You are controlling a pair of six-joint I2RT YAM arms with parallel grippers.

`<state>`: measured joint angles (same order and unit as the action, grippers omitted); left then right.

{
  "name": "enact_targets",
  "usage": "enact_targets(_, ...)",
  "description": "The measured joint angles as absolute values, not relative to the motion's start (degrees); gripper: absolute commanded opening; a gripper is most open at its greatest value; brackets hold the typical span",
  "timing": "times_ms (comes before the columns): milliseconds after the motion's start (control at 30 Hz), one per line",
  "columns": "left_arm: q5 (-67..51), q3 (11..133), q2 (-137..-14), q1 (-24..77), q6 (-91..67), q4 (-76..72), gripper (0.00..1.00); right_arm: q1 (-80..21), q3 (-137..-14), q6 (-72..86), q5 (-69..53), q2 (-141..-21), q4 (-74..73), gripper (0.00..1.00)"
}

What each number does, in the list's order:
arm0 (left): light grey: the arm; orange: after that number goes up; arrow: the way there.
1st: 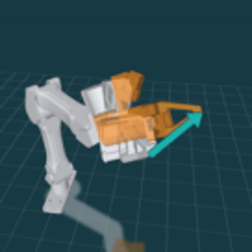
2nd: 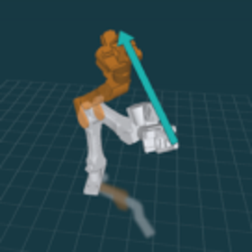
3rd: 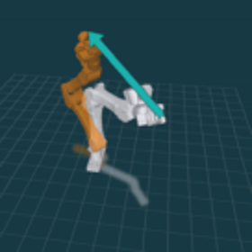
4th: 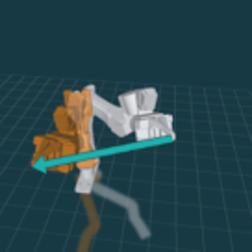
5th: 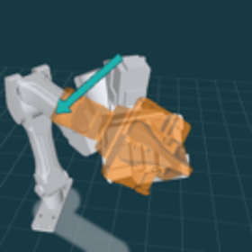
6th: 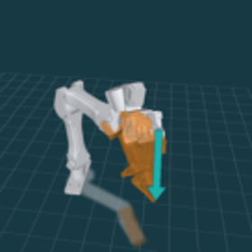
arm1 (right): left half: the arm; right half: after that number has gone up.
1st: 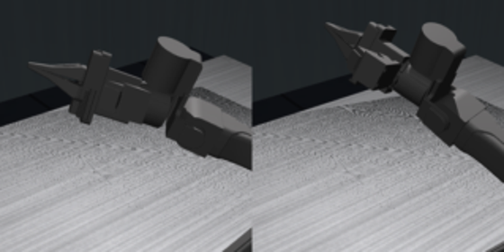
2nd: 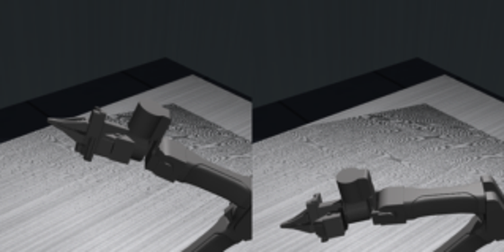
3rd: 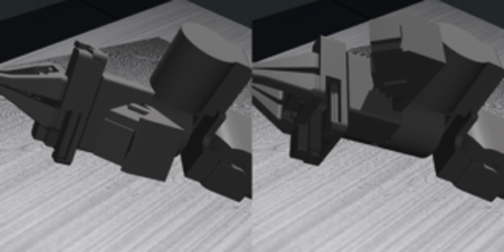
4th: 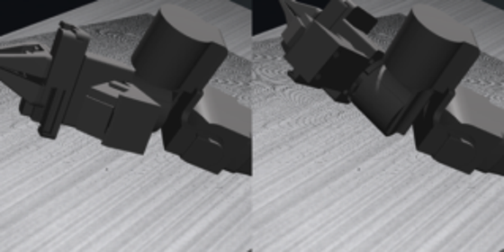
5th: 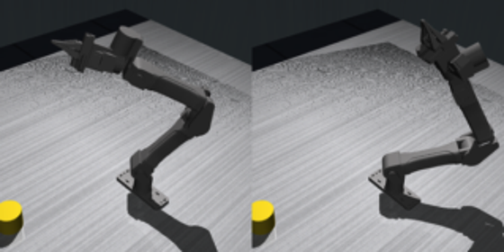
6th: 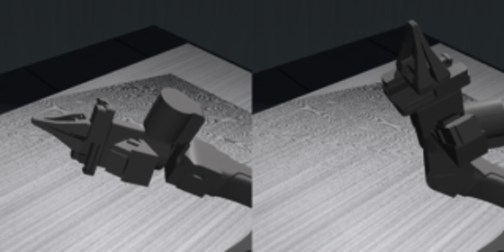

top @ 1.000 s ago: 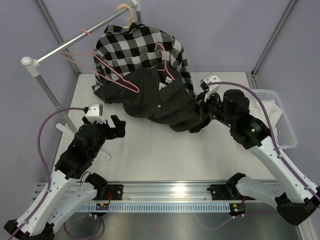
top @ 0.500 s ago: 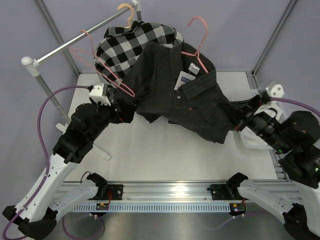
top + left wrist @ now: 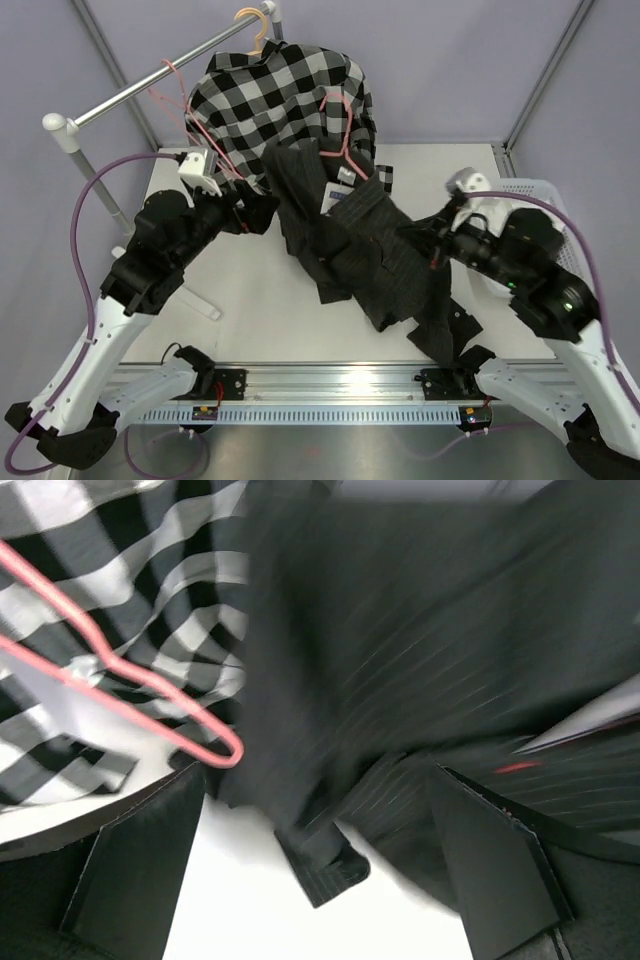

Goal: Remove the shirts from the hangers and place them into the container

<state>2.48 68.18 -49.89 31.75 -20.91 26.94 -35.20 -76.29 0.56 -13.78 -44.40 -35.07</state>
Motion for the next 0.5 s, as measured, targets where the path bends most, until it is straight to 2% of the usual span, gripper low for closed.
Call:
enact_targets(233, -1.5, 76.5, -56.4, 34.0, -20.8, 25.5, 0.99, -35.2, -57.2, 4.7, -21.1, -49.6, -30.6, 0.0)
enact_targets(500, 1.2, 83.1, -68.5, 43.0, -21.3, 23.8, 0.94, -35.2, -54.3, 7.6, -24.7, -51.7, -23.4, 0.0)
